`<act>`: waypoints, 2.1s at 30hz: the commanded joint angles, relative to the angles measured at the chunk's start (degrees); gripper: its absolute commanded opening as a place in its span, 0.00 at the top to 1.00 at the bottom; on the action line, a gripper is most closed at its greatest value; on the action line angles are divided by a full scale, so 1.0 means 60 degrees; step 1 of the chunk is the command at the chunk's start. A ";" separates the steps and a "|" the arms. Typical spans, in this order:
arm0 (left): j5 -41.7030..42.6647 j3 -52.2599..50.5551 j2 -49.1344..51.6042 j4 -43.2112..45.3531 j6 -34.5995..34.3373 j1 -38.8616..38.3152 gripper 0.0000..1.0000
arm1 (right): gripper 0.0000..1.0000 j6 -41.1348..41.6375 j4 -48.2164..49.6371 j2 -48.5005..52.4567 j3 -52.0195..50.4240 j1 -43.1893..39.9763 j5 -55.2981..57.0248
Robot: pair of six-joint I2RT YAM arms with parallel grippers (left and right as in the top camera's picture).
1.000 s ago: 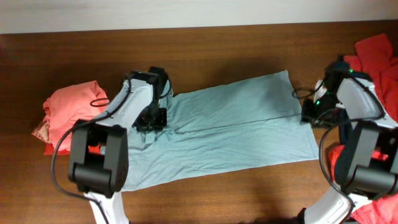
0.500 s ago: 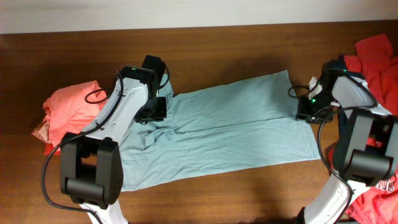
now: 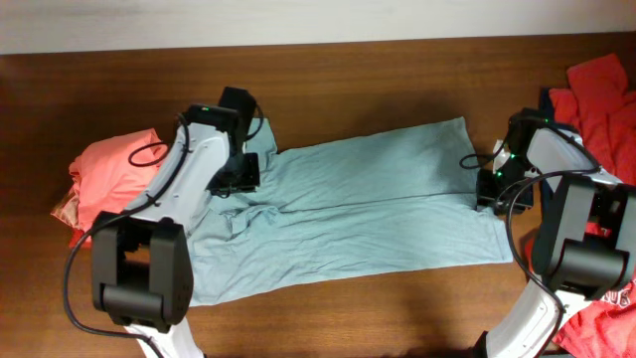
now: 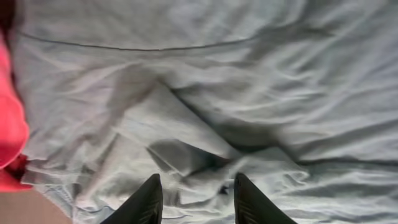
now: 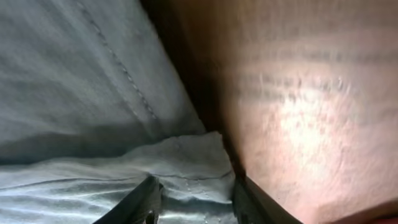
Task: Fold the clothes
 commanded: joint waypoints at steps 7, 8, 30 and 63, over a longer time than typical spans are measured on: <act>-0.0142 0.0091 -0.0171 0.0073 -0.0084 0.0750 0.62 | 0.56 0.1792 -0.0681 0.0539 -0.1239 -0.0331 0.1472; -0.0138 0.0091 -0.0171 0.0109 -0.0084 0.0769 0.61 | 0.57 0.1923 -0.0765 0.0539 -0.1297 -0.0466 0.1515; 0.0419 0.0889 -0.0168 0.2244 0.1654 0.1089 0.30 | 0.20 0.1005 -0.1155 -0.2422 0.0361 -0.0947 0.0171; 0.1912 0.0907 0.2637 0.6251 0.2131 0.2178 0.48 | 0.23 0.0543 -0.1330 -0.3490 0.0546 -0.0929 -0.0612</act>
